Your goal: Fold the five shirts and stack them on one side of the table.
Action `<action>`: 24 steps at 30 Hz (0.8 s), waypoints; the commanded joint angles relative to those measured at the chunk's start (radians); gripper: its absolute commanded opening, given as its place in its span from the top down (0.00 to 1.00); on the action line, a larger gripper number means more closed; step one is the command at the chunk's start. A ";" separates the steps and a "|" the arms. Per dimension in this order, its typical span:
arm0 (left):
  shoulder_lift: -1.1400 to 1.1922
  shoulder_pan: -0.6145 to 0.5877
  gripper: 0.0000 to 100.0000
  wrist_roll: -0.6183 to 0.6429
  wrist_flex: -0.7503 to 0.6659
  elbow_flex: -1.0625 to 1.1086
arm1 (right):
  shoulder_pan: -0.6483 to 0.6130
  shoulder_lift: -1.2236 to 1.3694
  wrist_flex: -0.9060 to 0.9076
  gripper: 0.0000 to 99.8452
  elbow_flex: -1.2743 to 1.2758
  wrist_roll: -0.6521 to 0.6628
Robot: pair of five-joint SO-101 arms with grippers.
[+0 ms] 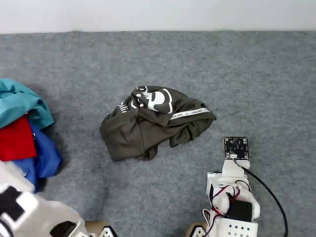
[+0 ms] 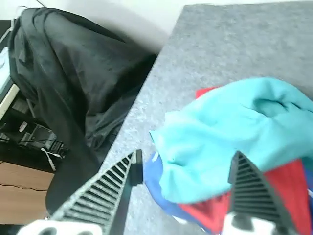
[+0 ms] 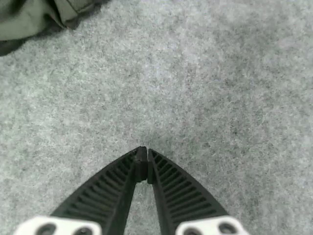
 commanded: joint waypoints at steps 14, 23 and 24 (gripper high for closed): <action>-0.895 0.270 0.95 -0.008 0.011 0.901 | 0.004 -0.010 0.005 0.99 0.014 0.006; -0.979 0.315 0.99 0.054 -0.002 1.096 | 0.004 -0.010 0.005 0.99 0.014 0.006; -0.979 0.315 0.99 0.064 0.011 1.098 | 0.004 -0.010 0.005 0.99 0.014 0.006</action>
